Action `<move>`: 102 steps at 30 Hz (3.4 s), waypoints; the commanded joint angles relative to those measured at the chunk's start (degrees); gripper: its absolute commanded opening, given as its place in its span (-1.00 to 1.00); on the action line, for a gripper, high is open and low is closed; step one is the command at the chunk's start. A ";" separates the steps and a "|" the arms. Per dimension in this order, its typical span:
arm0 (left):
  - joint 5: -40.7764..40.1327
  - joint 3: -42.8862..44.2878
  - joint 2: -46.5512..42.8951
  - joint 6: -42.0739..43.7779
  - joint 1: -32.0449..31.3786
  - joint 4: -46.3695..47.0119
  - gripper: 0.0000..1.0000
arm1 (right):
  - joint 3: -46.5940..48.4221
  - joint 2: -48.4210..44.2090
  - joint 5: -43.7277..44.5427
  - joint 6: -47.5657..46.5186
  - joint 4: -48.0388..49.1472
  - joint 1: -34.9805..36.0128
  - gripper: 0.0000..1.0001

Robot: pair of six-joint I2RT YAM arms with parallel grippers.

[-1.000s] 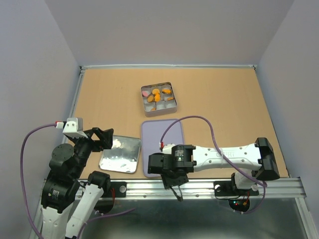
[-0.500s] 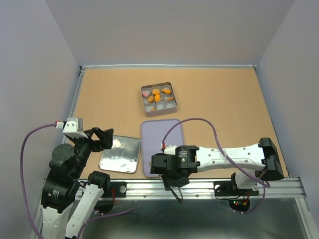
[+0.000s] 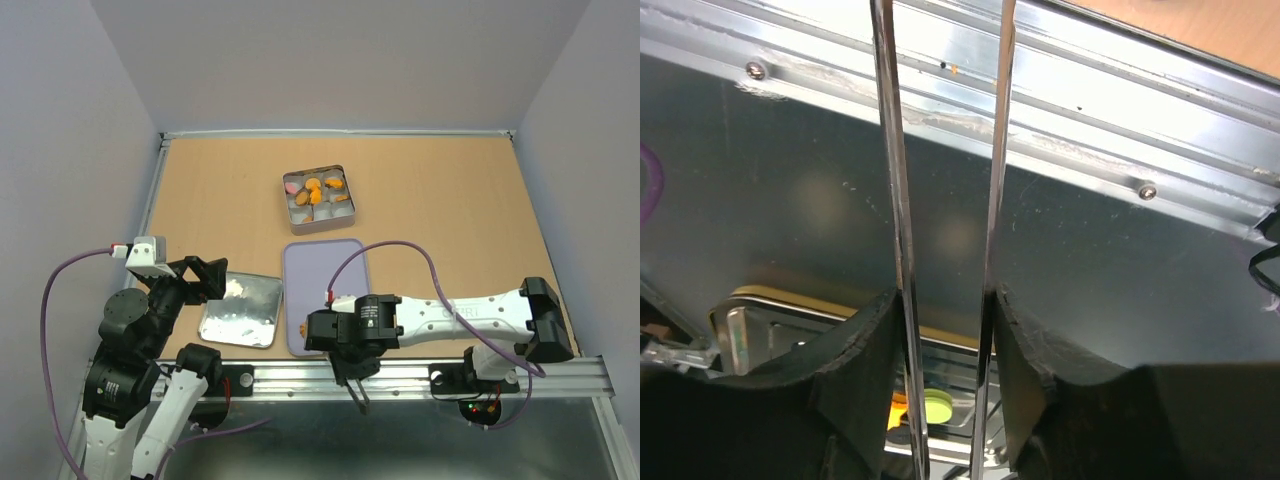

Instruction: Pack the cookies

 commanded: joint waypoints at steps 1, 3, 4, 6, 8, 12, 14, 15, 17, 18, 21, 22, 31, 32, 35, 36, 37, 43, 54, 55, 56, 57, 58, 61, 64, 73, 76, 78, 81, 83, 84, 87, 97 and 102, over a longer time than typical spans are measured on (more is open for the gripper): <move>-0.33 -0.09 0.14 0.48 -0.34 2.62 0.97 | -1.23 1.59 0.35 -0.34 2.48 0.49 -0.25; -0.33 -0.18 0.23 0.48 -0.34 2.53 0.97 | -0.71 1.86 0.44 -0.52 2.48 0.40 -0.37; -0.33 -0.09 0.23 0.48 -0.42 2.45 0.97 | -0.53 1.86 0.53 -0.52 2.39 0.40 -0.37; -0.42 -0.18 0.23 0.39 -0.42 2.62 0.97 | -0.27 1.77 0.79 -0.61 2.13 0.40 -0.42; -0.42 -0.18 0.23 0.39 -0.43 2.53 0.97 | 1.05 1.60 2.46 -0.52 0.56 0.40 -0.42; -0.50 -0.18 0.23 0.39 -0.34 2.53 0.97 | 7.11 1.95 6.94 -2.44 -3.49 -1.96 -0.42; -0.50 0.00 0.31 0.39 -0.43 2.53 0.97 | 10.52 1.77 8.44 -5.60 -4.72 -5.82 -0.45; -0.59 -0.09 0.31 0.30 -0.43 2.45 0.97 | 11.50 1.43 8.79 -6.83 -4.90 -7.40 -0.46; -0.68 -0.09 0.31 0.39 -0.34 2.44 0.97 | 14.06 1.16 9.40 -10.79 -5.17 -12.41 -0.46; -0.77 -0.09 0.23 0.30 -0.42 2.36 0.97 | 16.85 1.68 9.76 -12.28 -5.17 -15.82 -0.46; -1.03 -0.09 0.14 0.21 -0.43 2.44 0.97 | 24.22 4.05 10.11 -18.52 -5.69 -20.94 -0.46; -1.12 -0.09 0.14 0.21 -0.51 2.44 0.97 | 26.26 6.23 10.37 -21.41 -6.04 -23.56 -0.46; -1.82 0.08 0.05 -0.14 -0.69 2.27 0.97 | 45.69 19.17 9.41 -32.50 -6.92 -36.23 -0.46; -1.82 0.08 0.14 -0.05 -0.69 2.27 0.97 | 46.40 19.70 9.06 -33.12 -6.92 -37.12 -0.47; -2.17 0.09 -0.12 -0.14 -0.78 2.18 0.97 | 47.72 22.42 8.36 -35.05 -6.75 -40.11 -0.47; -2.17 0.09 -0.12 -0.14 -0.78 2.09 0.97 | 47.90 22.78 8.09 -35.58 -6.57 -40.55 -0.48; -2.17 0.08 -0.21 -0.22 -0.86 2.18 0.97 | 47.99 23.30 7.74 -36.11 -6.31 -41.25 -0.48; -2.35 0.00 0.05 -0.14 -0.95 2.27 0.97 | 47.64 25.50 6.08 -37.61 -4.91 -41.69 -0.49; -2.44 -0.09 0.23 -0.22 -1.13 2.27 0.97 | 42.01 25.24 4.13 -37.43 -1.56 -41.61 -0.47; -2.44 -0.09 0.40 -0.22 -1.13 2.36 0.97 | 41.84 25.50 4.48 -37.61 -1.56 -41.61 -0.47; -2.26 -0.09 0.58 -0.22 -1.13 2.44 0.97 | 41.66 25.68 4.57 -37.61 -1.48 -41.61 -0.42; -2.17 -0.09 0.58 -0.14 -1.13 2.44 0.97 | 41.66 26.03 4.57 -37.61 -1.47 -41.61 -0.39; -2.17 -0.09 0.67 -0.14 -1.13 2.44 0.97 | 41.66 26.20 4.57 -37.61 -1.47 -41.61 -0.35; -2.00 -0.09 0.84 -0.14 -1.13 2.44 0.97 | 41.66 26.56 4.84 -37.61 -1.39 -41.69 -0.18; -2.00 -0.09 0.84 0.04 -1.13 2.53 0.97 | 42.01 26.82 5.01 -37.87 -1.21 -41.69 -0.07; -2.00 -0.18 0.84 0.04 -1.22 2.53 0.97 | 41.92 26.30 5.10 -38.22 -1.39 -41.61 0.00; -2.00 -0.18 0.84 -0.05 -1.22 2.45 0.97 | 42.71 25.68 5.28 -38.22 -1.91 -41.61 0.00; -2.00 -0.18 0.84 0.04 -1.22 2.53 0.97 | 44.11 25.33 5.63 -38.05 -2.44 -41.70 0.00; -1.91 -0.18 0.75 -0.05 -1.22 2.53 0.97 | 47.01 24.28 5.80 -37.70 -4.02 -41.61 -0.01; -1.91 -0.09 0.84 -0.05 -1.22 2.53 0.97 | 47.90 22.87 5.02 -37.26 -4.81 -41.52 -0.01; -1.91 -0.18 0.93 0.04 -1.22 2.53 0.97 | 47.90 22.08 4.58 -37.00 -4.99 -41.61 -0.01; -1.82 -0.09 1.02 0.04 -1.22 2.62 0.97 | 47.46 19.53 6.50 -36.20 -6.57 -39.51 -0.02; -1.21 -0.27 1.46 0.30 -1.22 2.71 0.97 | 31.83 9.79 10.02 -26.63 -8.86 -22.21 -0.02; -0.94 -0.35 1.37 0.39 -1.22 2.80 0.97 | 19.19 5.56 9.41 -17.41 -6.49 -13.93 -0.02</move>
